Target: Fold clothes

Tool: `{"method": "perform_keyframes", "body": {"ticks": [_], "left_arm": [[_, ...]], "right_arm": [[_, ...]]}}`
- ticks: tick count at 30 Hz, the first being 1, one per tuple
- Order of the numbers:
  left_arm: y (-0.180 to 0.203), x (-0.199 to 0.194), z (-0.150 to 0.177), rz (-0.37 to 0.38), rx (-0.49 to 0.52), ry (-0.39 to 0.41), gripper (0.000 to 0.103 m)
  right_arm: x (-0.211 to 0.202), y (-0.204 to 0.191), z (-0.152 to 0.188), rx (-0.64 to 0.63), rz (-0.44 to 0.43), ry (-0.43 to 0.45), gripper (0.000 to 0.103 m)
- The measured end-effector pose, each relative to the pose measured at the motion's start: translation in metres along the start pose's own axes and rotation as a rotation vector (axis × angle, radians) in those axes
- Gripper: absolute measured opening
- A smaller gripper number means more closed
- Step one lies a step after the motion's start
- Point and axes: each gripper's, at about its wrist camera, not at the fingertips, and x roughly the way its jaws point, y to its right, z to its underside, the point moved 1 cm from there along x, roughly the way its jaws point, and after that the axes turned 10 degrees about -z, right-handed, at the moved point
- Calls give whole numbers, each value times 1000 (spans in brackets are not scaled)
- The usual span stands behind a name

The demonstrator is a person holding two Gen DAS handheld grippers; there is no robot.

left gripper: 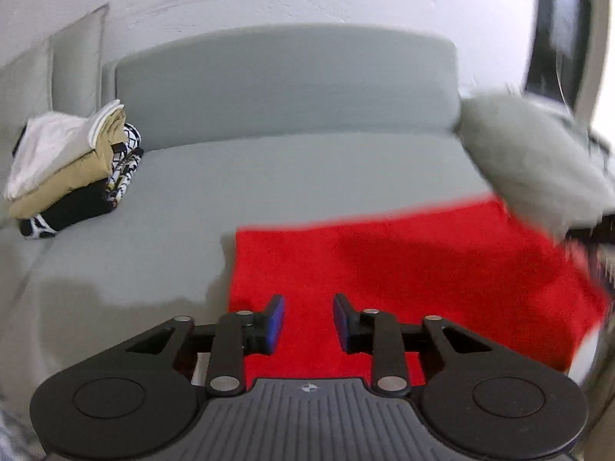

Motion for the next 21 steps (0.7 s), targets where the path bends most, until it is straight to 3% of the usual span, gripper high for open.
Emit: {"method": "perform_keyframes", "body": {"ticks": [3,6,8,10,12,16,18,21], "left_arm": [[-4,47,-22,20,-48,-81,27],[0,105,-26,48,-60,-195,23],[2,138,-24,51,-55,-253,23],[2,153,-25,29,-58,-202,26],[0,167,-29,-21,-69,-155,24],[-5,189,-33,-114,-114,-100,23],[-16,194,-35,-132,-202,-106,17],[-33,184,-35,-182,-296,-128,15]], "right_arm": [[26,4,-27,110,-60,-5,36],[62,0,-45,100,-20,-23,36],[98,1,-54,104,-13,-85,36],[133,2,-56,87,23,-151,36],[155,-1,-53,29,80,-152,29],[183,-4,-57,-4,138,-83,27],[191,-2,-59,-2,156,-31,16],[193,0,-57,-21,162,39,7]]}}
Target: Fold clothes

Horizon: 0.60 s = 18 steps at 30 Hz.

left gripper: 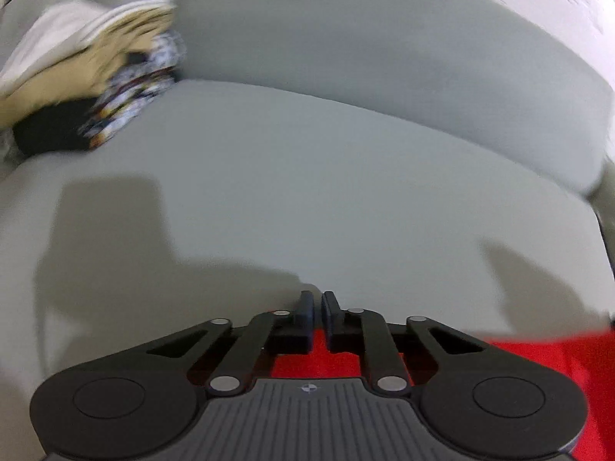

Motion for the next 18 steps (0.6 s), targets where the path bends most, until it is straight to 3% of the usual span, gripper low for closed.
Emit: {"method": "perform_keyframes", "body": {"ticks": [2,3,5,8,12,13,16,18], "left_arm": [[-10,-16,0,-64,32,-18,17],[-14,-26,1,-91,76,-24,25],[-28,-47,9,-136,165,-58,31],[-56,-79,34,-113,257,-81,33],[-74,-112,57,-225,357,-25,33],[-78,-123,60,-220,346,1,32],[-82,-157,63,-75,275,133,28],[-66,-180,71,35,318,231,27]], "right_arm": [[-10,9,-3,47,-19,35,8],[-21,14,-5,59,-3,60,25],[-45,22,-8,61,27,107,34],[-82,33,-6,58,-28,103,35],[-129,30,14,25,-73,46,38],[-141,28,21,18,-85,28,39],[-164,18,45,3,-136,-18,45],[-168,1,64,-73,-175,-45,45]]}}
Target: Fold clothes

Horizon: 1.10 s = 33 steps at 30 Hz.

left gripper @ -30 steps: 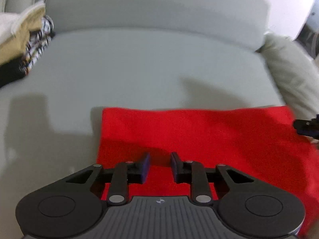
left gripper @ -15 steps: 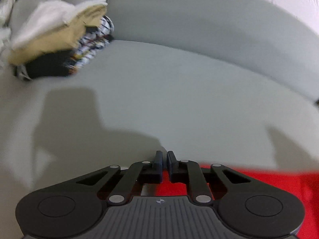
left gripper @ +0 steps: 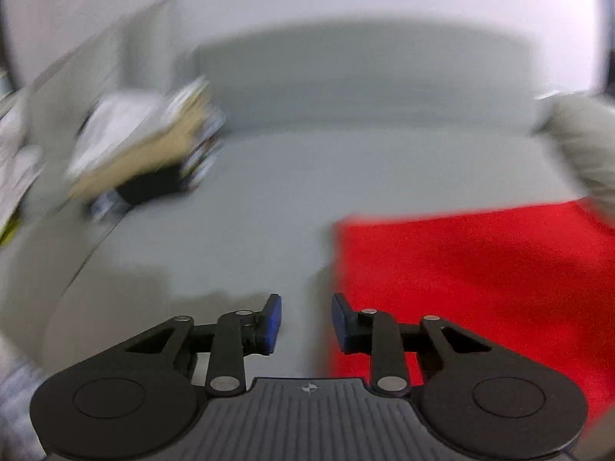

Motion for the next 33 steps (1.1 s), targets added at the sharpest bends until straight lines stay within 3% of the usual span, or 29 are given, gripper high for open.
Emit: {"method": "perform_keyframes", "body": {"ticks": [2,3,4,5,9,14,17,21,22,24,25,27,31,32,33], "left_arm": [[28,-4,3,42,111,25,33],[41,0,7,37,169,-9,28],[46,8,14,1,199,-81,25],[45,9,22,-23,196,-104,25],[39,-22,44,-115,309,-97,24],[14,-51,43,-121,157,-116,26],[19,-68,34,-56,84,-50,26],[56,-46,21,29,145,40,37],[65,-30,21,31,150,2,37],[79,-5,23,36,166,-64,22],[83,-7,28,39,187,-66,20],[91,-25,41,68,293,-51,5],[90,-60,68,74,445,-77,6],[83,-64,70,123,385,-134,18],[75,-68,70,168,318,-179,24]], "right_arm": [[2,-21,17,-87,-39,-33,44],[7,-30,25,-139,-47,-51,44],[13,-36,33,-194,-28,-82,44],[20,-40,42,-249,2,-120,44],[-14,-29,64,-294,45,-143,44],[-66,-7,73,-202,36,-135,43],[-92,-5,76,-144,1,-46,43],[-82,-18,72,-142,-32,16,43],[-72,-22,70,-148,-37,16,43],[-51,-27,68,-163,-33,0,42],[-45,-28,71,-169,-20,-19,42],[-31,-29,76,-183,7,-55,42],[-59,-35,96,-238,7,-131,46],[-65,-31,99,-203,-2,-160,46],[-72,-27,101,-156,-18,-184,46]]}}
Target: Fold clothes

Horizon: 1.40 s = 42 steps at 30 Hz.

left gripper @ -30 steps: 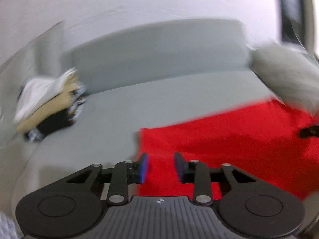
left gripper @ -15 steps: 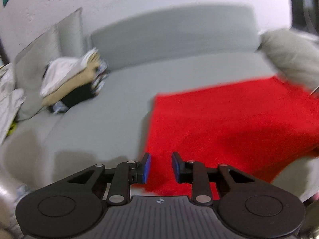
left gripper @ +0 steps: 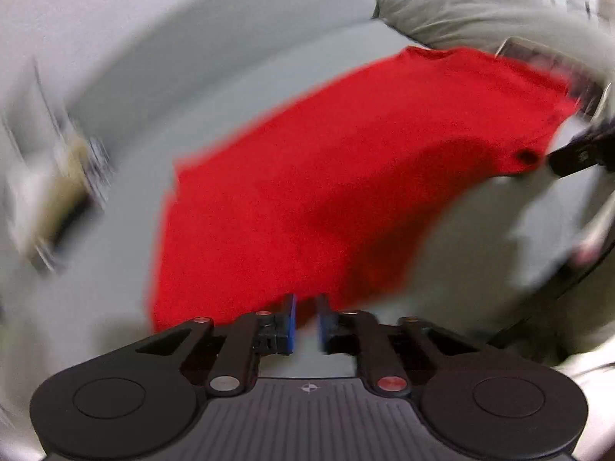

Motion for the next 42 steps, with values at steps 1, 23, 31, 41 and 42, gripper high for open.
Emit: {"method": "perform_keyframes", "body": {"ticks": [1,23,31,41,42], "left_arm": [[-6,-5,-1,28,-64,9,24],[26,-16,-14,-13,-209,127,41],[28,-14,-35,-65,-230,228,53],[12,27,-29,-51,-342,134,53],[12,27,-29,-50,-338,133,53]], "right_arm": [[-7,1,2,15,-15,20,46],[-13,16,30,99,-58,112,44],[-33,45,34,283,-140,327,60],[-7,104,34,665,-248,381,61],[-4,108,33,694,-261,390,61]]}}
